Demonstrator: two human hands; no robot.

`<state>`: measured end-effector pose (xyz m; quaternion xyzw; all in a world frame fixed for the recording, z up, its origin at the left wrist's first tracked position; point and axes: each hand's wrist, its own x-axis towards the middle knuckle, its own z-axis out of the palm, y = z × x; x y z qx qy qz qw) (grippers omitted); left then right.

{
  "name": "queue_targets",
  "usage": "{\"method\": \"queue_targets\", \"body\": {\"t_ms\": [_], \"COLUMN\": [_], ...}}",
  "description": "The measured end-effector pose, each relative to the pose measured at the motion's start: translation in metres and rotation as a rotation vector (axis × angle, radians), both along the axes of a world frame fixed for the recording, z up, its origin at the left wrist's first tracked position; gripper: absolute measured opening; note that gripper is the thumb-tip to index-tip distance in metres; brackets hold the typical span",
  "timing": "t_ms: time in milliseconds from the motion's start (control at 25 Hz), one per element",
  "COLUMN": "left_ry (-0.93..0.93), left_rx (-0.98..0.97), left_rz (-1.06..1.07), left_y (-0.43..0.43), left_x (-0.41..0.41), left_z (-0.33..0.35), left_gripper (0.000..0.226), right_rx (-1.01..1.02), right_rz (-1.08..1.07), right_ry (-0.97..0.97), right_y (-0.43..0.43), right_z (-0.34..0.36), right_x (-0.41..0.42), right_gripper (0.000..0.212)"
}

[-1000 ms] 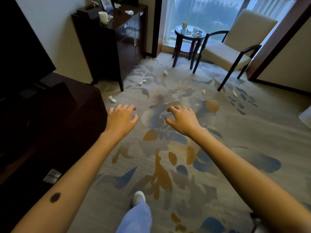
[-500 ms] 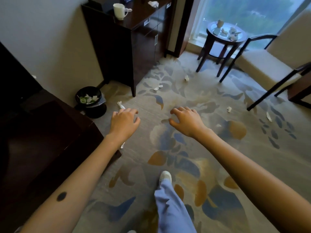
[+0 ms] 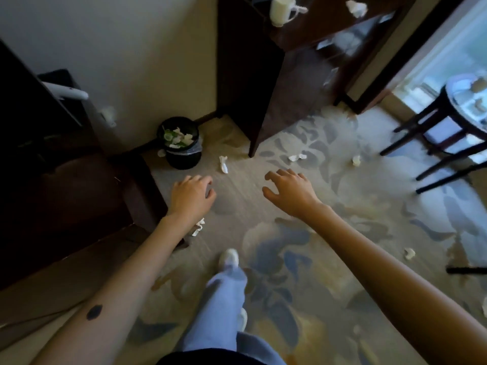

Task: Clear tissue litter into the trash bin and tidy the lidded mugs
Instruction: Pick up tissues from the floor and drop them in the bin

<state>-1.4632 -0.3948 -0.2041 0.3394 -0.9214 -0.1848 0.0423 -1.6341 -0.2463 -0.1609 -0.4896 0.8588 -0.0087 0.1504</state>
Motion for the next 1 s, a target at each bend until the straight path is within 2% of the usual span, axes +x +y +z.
{"method": "queue_targets", "body": {"t_ms": [360,680,800,1000], "left_ry": [-0.041,-0.076,-0.112,-0.186], "left_rx": [0.080,0.164,0.166,0.209], "left_rz": [0.234,0.435,0.520,0.621], "left_y": [-0.134,-0.195,-0.199,-0.190], "left_x": [-0.105,-0.130,-0.134,-0.138], "left_z": [-0.057,-0.123,-0.177,-0.355], "left_gripper": [0.025,0.026,0.028,0.033], "right_rx": [0.092,0.179,0.183,0.200], "right_rz": [0.254,0.440,0.498,0.547], "right_ry": [-0.026,-0.055,-0.106,-0.110], "right_y": [-0.190,-0.319,-0.347,-0.360], "right_z": [-0.060,-0.141,-0.196,-0.367], "right_x": [-0.124,-0.175,-0.185,-0.216], "right_gripper": [0.043,0.041,0.039,0.036]}}
